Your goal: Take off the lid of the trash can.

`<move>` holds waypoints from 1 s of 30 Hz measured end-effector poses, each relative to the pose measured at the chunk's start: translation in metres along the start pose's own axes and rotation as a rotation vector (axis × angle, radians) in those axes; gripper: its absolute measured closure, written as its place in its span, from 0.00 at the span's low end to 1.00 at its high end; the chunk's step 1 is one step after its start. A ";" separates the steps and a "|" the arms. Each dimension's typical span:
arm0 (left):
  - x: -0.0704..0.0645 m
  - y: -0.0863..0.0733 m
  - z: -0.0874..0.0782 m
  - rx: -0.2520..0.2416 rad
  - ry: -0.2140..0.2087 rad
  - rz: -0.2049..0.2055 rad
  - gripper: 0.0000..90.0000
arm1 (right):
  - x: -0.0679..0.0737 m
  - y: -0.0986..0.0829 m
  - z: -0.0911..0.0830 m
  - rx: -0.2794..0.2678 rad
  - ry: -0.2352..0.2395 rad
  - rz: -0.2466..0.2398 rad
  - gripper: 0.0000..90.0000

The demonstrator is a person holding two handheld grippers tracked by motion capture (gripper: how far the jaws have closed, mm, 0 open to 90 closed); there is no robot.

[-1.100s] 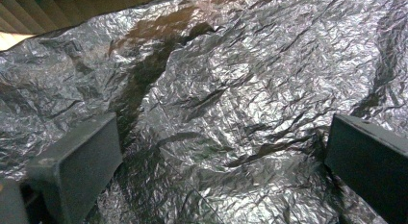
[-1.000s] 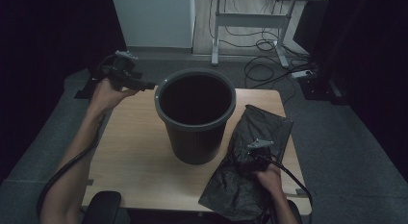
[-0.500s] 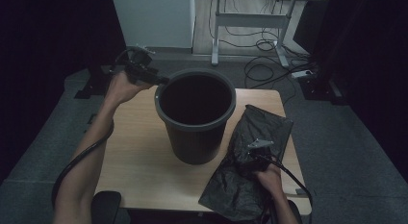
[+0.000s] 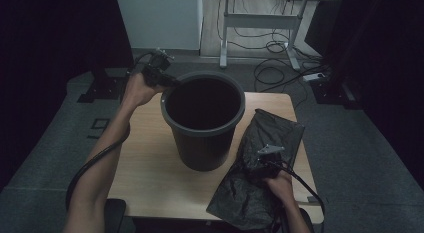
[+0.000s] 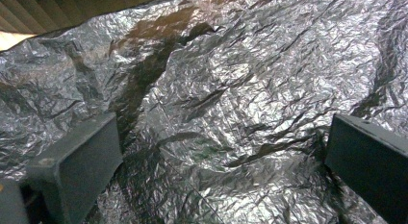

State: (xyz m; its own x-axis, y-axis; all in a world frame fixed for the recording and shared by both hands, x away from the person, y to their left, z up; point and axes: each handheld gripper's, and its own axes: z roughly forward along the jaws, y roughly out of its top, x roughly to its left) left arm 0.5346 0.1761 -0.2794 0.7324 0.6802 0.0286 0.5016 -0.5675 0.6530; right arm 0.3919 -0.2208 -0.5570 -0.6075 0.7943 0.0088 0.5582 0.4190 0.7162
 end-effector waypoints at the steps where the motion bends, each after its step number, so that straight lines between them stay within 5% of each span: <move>1: -0.001 0.001 0.000 0.004 0.003 -0.003 0.84 | 0.000 0.000 0.000 0.000 0.000 0.000 0.00; 16: -0.006 0.018 -0.024 0.004 0.028 -0.065 0.87 | 0.000 0.000 0.000 0.000 0.001 -0.001 0.00; 30: -0.003 0.030 -0.046 0.018 -0.041 -0.153 0.87 | 0.000 0.000 0.000 0.000 0.001 -0.002 0.00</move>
State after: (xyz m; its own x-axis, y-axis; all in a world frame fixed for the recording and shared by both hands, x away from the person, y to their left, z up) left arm 0.5263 0.1784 -0.2250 0.6646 0.7403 -0.1016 0.6171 -0.4670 0.6333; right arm 0.3918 -0.2209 -0.5570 -0.6092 0.7929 0.0084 0.5570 0.4203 0.7163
